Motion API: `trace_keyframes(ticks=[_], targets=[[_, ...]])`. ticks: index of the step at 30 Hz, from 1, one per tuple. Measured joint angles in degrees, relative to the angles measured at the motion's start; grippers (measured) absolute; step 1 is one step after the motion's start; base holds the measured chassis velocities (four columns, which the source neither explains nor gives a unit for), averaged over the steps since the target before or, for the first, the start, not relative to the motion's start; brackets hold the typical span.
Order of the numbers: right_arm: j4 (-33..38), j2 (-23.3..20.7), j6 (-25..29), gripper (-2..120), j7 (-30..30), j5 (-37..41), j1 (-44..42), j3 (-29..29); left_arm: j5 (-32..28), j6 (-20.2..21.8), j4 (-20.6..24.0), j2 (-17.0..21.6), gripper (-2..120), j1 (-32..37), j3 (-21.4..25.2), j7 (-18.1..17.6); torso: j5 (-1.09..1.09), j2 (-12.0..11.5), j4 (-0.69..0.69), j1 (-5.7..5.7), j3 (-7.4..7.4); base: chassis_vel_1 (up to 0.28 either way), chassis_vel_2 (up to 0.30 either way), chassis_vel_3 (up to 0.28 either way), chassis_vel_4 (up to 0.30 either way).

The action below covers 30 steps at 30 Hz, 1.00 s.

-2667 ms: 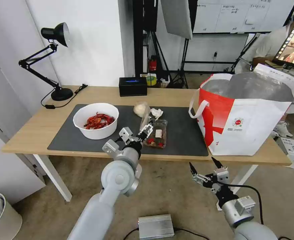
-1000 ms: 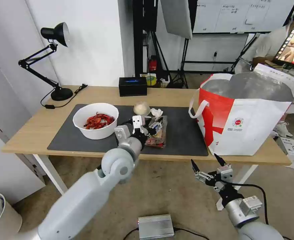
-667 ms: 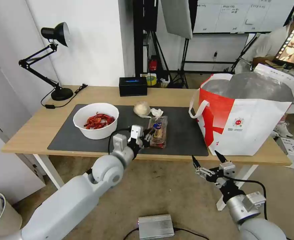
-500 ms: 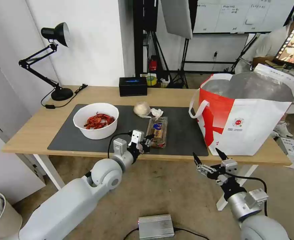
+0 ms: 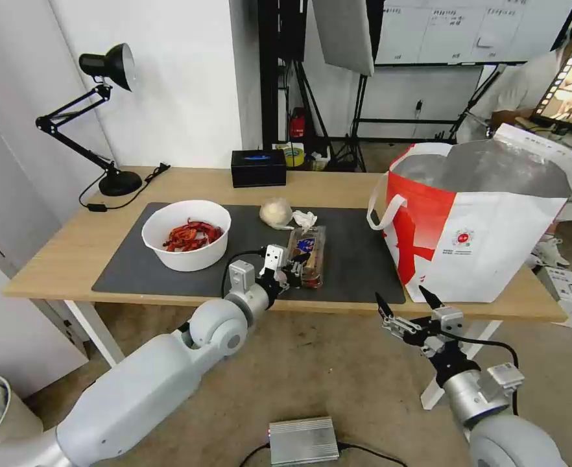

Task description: Pick up the trash from the table and place it into the takeout bag.

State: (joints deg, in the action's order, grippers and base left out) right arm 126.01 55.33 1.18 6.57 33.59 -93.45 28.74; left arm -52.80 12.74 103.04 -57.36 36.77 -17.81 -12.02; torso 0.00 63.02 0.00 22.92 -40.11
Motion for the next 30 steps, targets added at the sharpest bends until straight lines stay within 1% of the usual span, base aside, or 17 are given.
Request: trace_keyframes(ticks=[4, 5, 8, 12, 14, 15, 19, 22, 25, 26, 28, 30], targets=[[-0.01, -0.35, -0.64, 100, 0.0, 4.46, 1.18, -0.06, -0.08, 0.65, -0.03, -0.27, 0, 0.05, -0.12, 0.13, 0.0, 0.0, 0.0, 0.0, 0.0, 0.0, 0.0, 0.0, 0.0], [-0.01, -0.35, -0.64, 100, 0.0, 4.46, 1.18, -0.06, -0.08, 0.65, -0.03, -0.27, 0, 0.05, -0.12, 0.13, 0.0, 0.0, 0.0, 0.0, 0.0, 0.0, 0.0, 0.0, 0.0], [-0.27, -0.84, -1.36, 100, -0.13, 9.04, 2.79, -0.55, -0.07, 0.71, -0.35, -0.55, 0, 0.36, -0.33, 0.41, 0.0, 0.0, 0.0, 0.0, 0.0, 0.0, 0.0, 0.0, 0.0], [-0.55, -1.15, -1.49, 100, -0.42, 11.58, 3.92, -0.9, -0.03, 0.72, -0.71, -0.78, 0, 0.49, -0.34, 0.47, 0.0, 0.0, 0.0, 0.0, 0.0, 0.0, 0.0, 0.0, 0.0], [-0.93, -1.63, -1.6, 100, -0.96, 15.52, 5.75, -1.41, -0.05, 0.73, -1.75, -1.14, 0, 0.66, -0.26, 0.47, 0.0, 0.0, 0.0, 0.0, 0.0, 0.0, 0.0, 0.0, 0.0], [-0.93, -1.63, -1.6, 100, -0.96, 15.52, 5.75, -1.41, -0.05, 0.73, -1.75, -1.14, 0, 0.66, -0.26, 0.47, 0.0, 0.0, 0.0, 0.0, 0.0, 0.0, 0.0, 0.0, 0.0], [-1.77, -2.68, -1.95, 100, -1.49, 22.96, 9.97, -2.54, -0.36, 0.71, -2.52, -1.11, 0, 0.83, 0.02, 0.38, 0.0, 0.0, 0.01, 0.0, 0.0, 0.0, 0.0, 0.0, 0.0], [-2.1, -2.92, -2.17, 100, -1.47, 24.32, 10.99, -2.89, -0.38, 0.71, -2.46, -1.05, 0, 0.91, 0.03, 0.29, 0.0, 0.0, 0.0, 0.0, 0.0, 0.0, 0.0, 0.0, 0.0], [-2.88, -3.25, -3.03, 100, -0.41, 28.64, 13.98, -4.22, -0.39, 0.68, -2.18, -1.02, 0, 1.12, 0.05, 0.13, 0.0, 0.0, 0.0, 0.0, 0.0, 0.0, 0.0, 0.0, 0.0], [-2.88, -3.25, -3.03, 100, -0.41, 28.64, 13.98, -4.22, -0.39, 0.68, -2.18, -1.02, 0, 1.12, 0.05, 0.13, 0.0, 0.0, 0.0, 0.0, 0.0, 0.0, 0.0, 0.0, 0.0], [-3.64, -3.32, -3.68, 100, 0.84, 32.43, 16.24, -5.46, -0.38, 0.6, -2.05, -1.02, 0, 1.25, 0.12, 0.07, 0.0, 0.0, 0.0, 0.0, 0.0, 0.0, 0.0, 0.0, 0.0], [-4.1, -3.32, -3.89, 100, 1.07, 33.93, 17.17, -5.89, -0.38, 0.55, -1.98, -1.02, 0, 1.32, 0.16, 0.04, 0.0, 0.0, 0.01, 0.0, 0.0, 0.0, 0.0, 0.0, 0.0]])
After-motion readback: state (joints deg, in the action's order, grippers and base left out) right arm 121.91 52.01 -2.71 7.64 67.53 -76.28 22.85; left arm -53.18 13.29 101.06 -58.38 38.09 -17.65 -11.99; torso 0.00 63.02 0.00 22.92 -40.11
